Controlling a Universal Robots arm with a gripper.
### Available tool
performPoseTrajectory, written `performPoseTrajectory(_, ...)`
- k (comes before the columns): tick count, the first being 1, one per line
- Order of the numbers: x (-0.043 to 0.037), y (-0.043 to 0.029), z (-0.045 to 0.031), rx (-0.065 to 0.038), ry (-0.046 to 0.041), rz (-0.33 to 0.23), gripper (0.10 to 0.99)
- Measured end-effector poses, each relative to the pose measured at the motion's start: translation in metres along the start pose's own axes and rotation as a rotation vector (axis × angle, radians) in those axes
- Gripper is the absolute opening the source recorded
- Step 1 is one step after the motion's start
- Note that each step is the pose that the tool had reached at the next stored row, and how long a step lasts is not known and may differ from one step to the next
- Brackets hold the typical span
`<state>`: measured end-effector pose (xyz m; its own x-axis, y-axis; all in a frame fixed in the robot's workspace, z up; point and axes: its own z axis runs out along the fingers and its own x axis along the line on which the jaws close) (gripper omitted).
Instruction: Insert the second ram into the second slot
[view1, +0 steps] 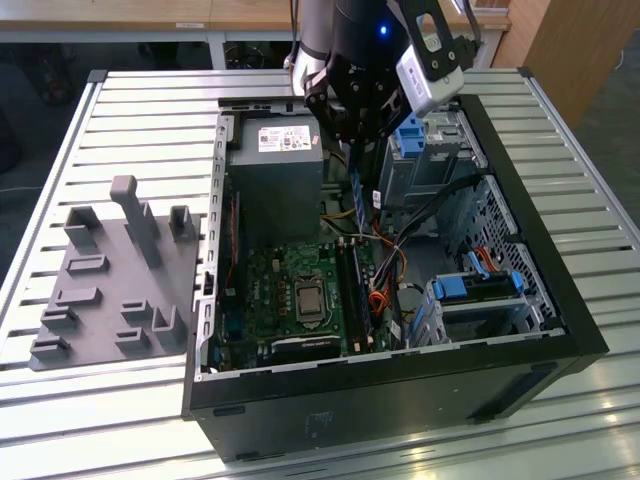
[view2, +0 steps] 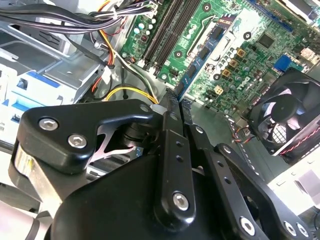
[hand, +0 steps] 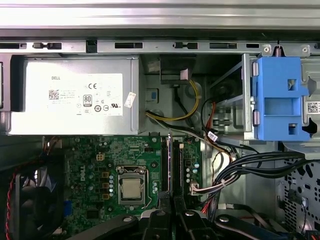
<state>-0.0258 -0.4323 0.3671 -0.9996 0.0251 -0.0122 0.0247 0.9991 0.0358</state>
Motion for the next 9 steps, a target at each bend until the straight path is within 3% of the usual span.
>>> performPoseTrajectory(9, 0.0, -0.0001, 0.0029, 0.0, 0.0004, 0.0, 0.137)
